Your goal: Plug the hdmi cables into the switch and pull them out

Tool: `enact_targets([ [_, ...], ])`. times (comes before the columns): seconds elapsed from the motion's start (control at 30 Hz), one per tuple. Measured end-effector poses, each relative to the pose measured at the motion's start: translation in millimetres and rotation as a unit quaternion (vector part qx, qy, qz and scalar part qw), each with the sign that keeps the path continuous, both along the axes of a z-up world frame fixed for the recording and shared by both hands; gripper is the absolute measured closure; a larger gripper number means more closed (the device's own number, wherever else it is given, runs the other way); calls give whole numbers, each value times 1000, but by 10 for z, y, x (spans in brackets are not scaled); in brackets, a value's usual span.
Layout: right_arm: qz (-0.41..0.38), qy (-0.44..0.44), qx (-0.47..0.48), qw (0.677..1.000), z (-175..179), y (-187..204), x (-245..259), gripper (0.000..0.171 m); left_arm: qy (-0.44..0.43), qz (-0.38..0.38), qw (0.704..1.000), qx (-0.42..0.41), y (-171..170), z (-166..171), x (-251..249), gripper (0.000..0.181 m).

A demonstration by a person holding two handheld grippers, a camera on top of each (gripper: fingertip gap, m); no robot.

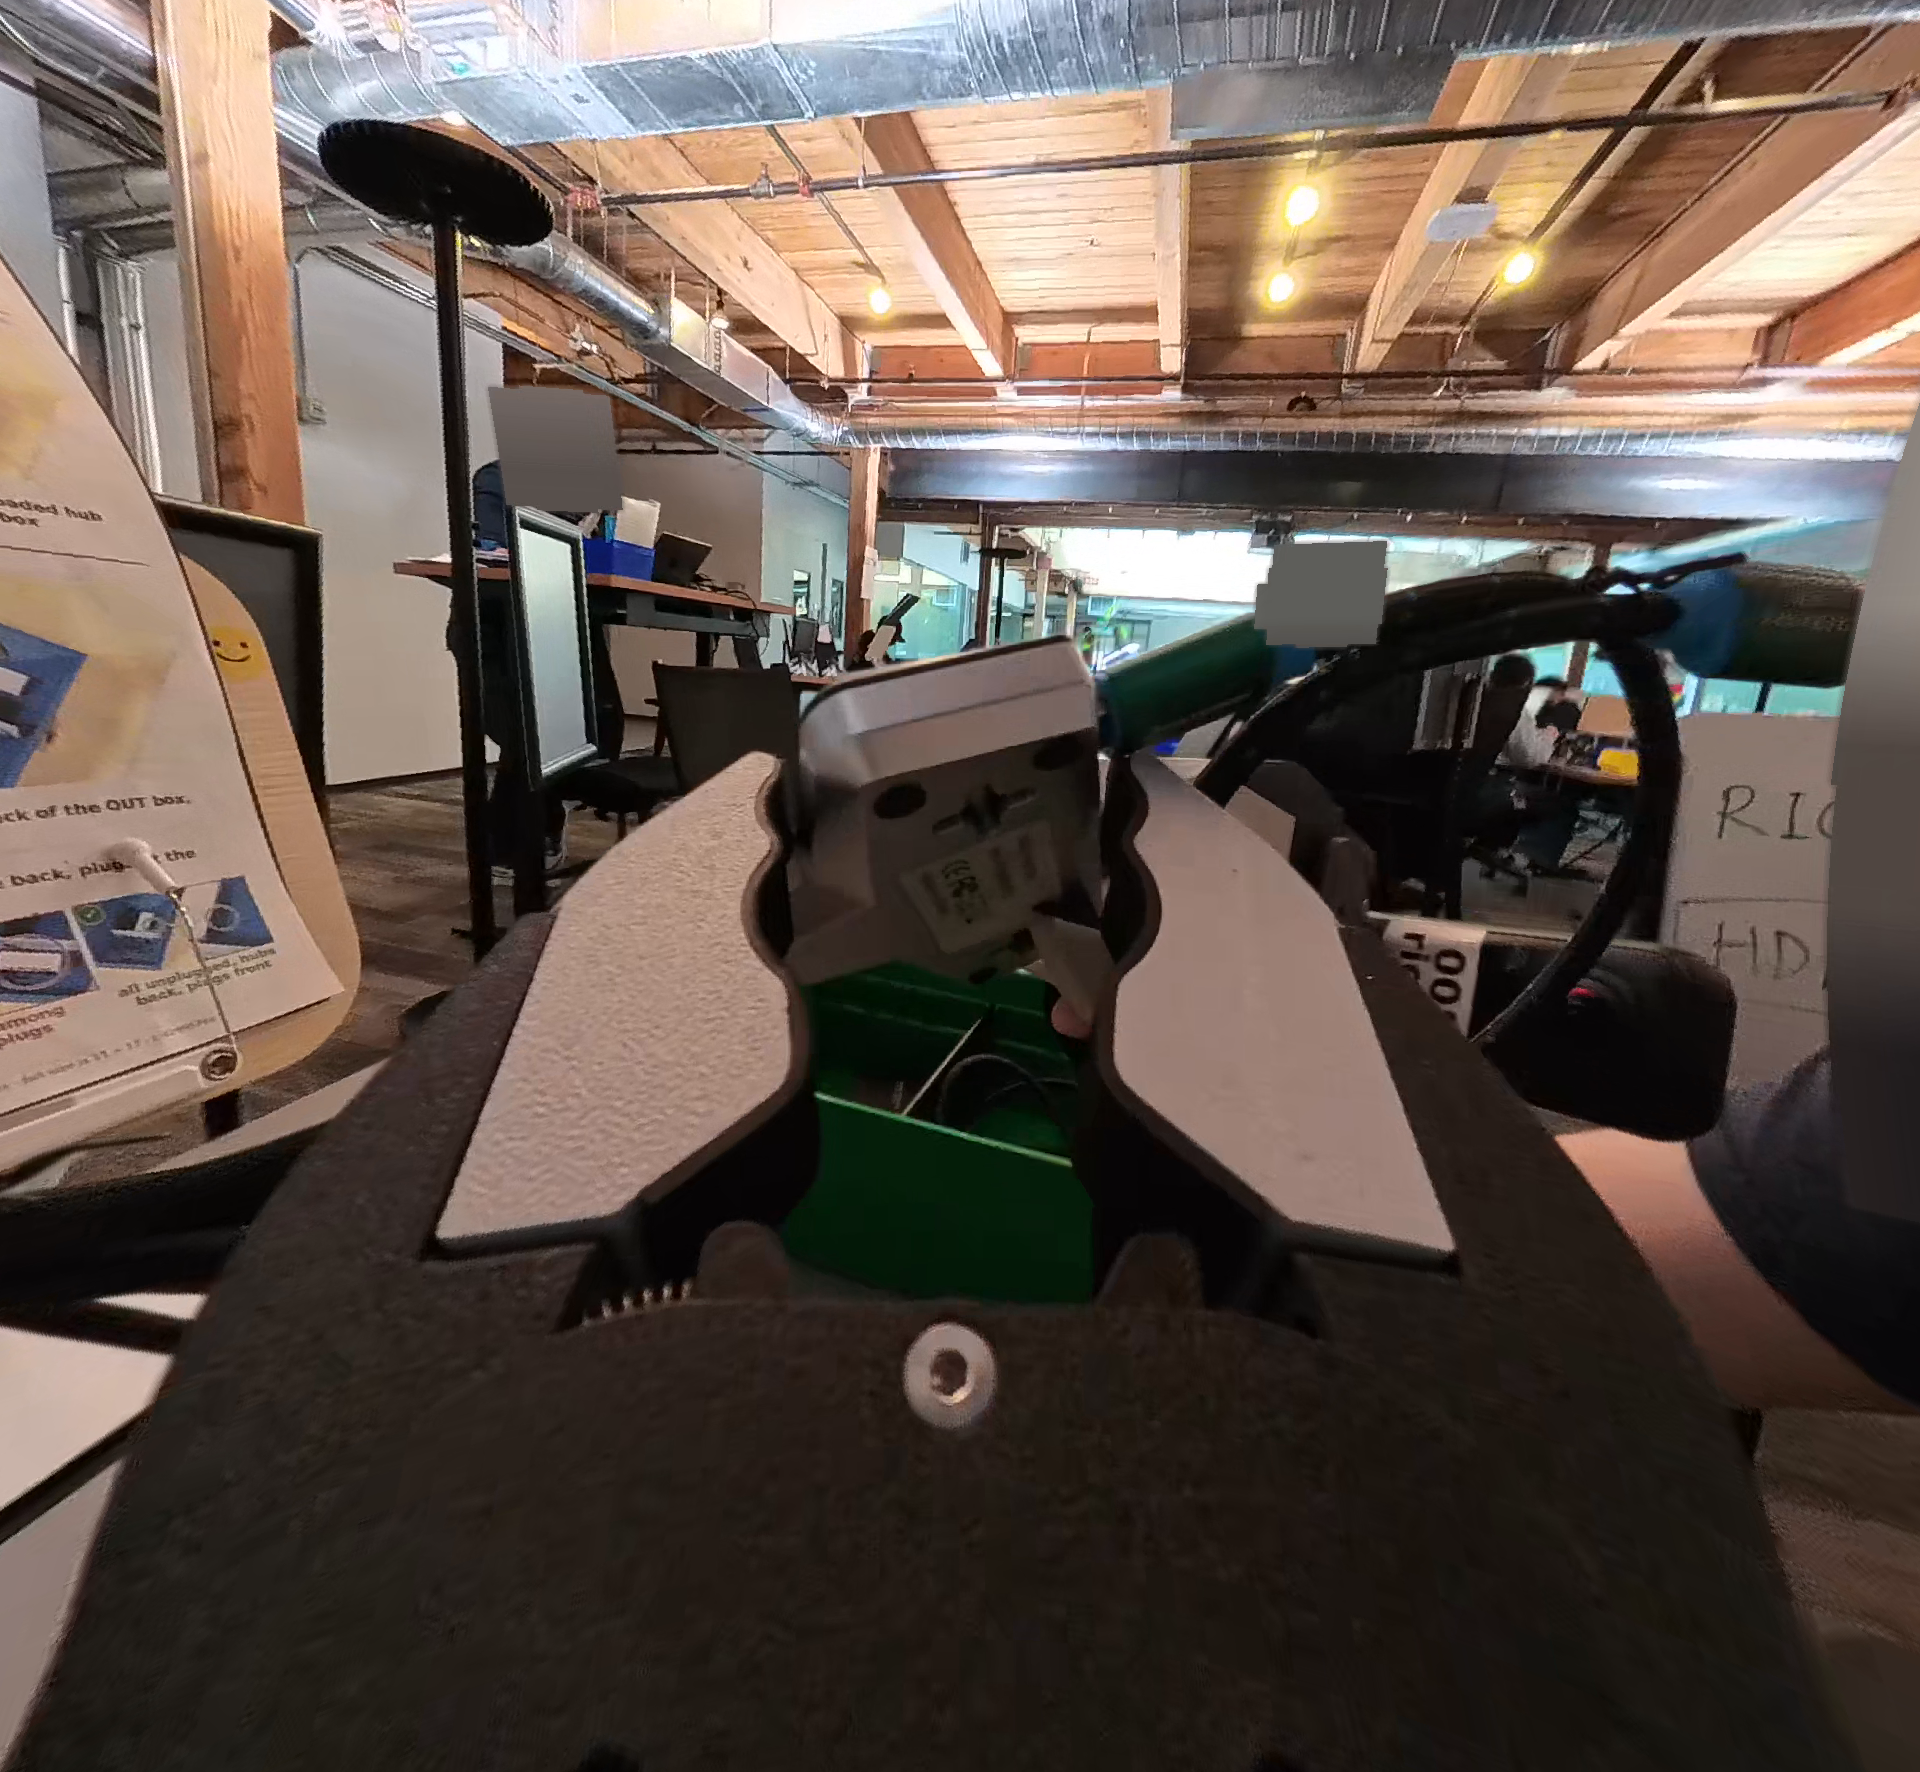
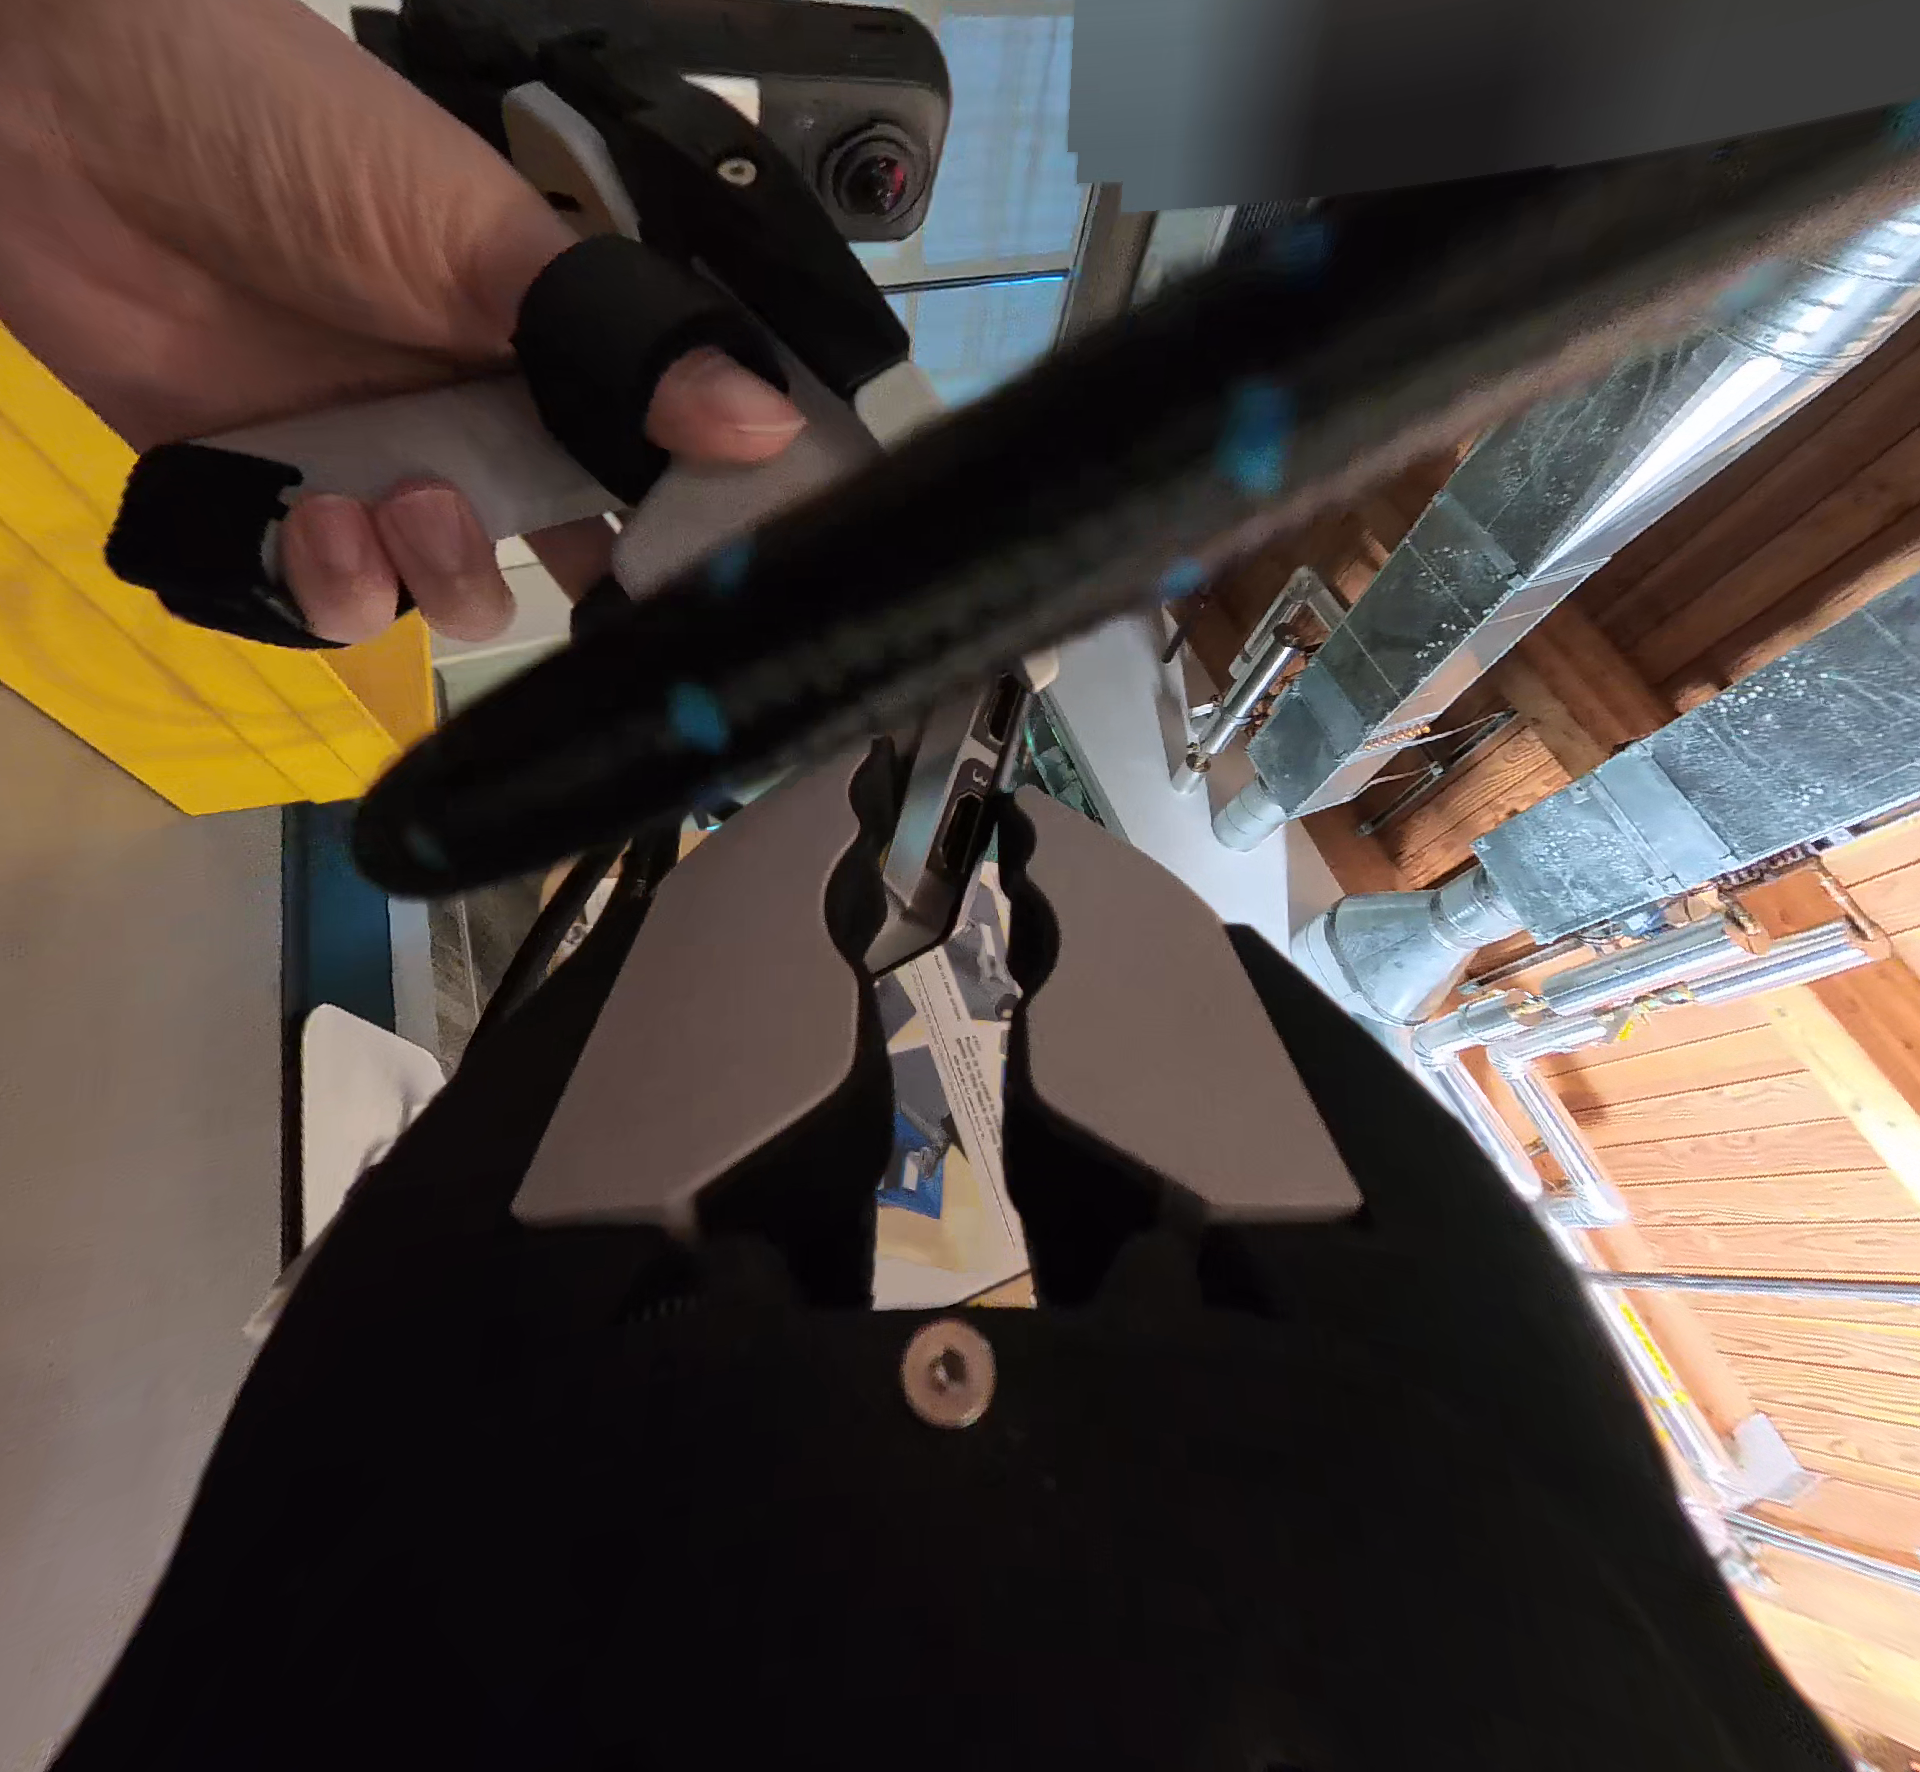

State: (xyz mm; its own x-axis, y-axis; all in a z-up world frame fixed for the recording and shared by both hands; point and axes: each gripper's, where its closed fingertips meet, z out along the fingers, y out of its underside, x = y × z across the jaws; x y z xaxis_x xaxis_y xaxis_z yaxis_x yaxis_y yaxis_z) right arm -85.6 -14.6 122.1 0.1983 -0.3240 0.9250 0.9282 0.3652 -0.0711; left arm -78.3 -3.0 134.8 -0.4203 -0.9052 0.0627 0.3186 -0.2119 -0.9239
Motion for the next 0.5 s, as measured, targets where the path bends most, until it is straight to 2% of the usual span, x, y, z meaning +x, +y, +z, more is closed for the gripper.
enact_targets([
  [0.03,-2,-4,1,1000,-3,1,-4,154,8,2,1000,13,6,-9,-1,124],
  [0.13,-23,-38,15,999,-7,-1,6,153,39,36,996,73,87,-39,5,108],
  [0.2,-34,-49,20,998,-3,1,-3,153,45,37,993,98,72,-39,-21,111],
  [0.27,-32,-47,25,998,19,-12,-28,154,37,10,994,98,-18,-30,-49,124],
  [0.37,-28,-42,26,998,50,-33,-49,154,8,8,996,88,-36,8,-66,123],
  [0.5,-44,-65,32,996,45,-32,-73,154,15,6,996,88,-32,-2,-74,123],
])
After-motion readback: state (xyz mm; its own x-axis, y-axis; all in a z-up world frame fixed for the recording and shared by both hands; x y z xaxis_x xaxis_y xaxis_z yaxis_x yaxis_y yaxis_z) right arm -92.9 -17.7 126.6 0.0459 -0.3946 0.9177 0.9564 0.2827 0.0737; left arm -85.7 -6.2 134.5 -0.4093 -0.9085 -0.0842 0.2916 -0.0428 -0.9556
